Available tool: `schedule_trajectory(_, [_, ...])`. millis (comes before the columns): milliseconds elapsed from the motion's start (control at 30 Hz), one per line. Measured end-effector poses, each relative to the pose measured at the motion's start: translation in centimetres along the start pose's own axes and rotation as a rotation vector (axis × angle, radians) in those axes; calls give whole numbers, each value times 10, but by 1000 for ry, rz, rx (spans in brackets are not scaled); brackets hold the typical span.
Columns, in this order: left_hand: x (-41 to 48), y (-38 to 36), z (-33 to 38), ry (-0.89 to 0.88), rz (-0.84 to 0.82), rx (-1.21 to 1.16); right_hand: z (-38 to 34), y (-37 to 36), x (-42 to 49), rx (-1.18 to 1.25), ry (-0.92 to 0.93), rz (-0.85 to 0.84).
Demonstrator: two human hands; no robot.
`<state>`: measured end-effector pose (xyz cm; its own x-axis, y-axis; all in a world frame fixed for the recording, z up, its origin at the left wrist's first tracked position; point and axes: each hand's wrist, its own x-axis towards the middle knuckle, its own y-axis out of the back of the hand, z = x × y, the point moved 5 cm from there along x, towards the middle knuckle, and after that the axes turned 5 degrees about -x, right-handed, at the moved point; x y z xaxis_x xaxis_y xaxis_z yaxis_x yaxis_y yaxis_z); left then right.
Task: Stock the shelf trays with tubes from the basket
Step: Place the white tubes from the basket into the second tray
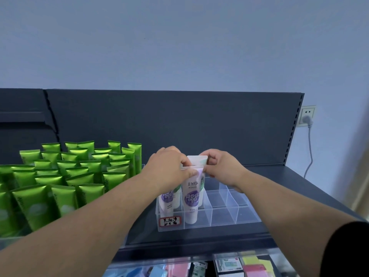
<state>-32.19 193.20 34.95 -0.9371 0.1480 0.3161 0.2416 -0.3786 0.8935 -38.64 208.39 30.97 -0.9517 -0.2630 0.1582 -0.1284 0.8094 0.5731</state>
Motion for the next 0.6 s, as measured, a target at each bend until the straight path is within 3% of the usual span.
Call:
schedule_trajectory(400, [-25, -7, 46, -2, 172, 1, 17, 47, -68, -43, -59, 203])
schedule_trajectory(600, [-55, -56, 111, -25, 149, 88, 52, 84, -147, -601, 11, 319])
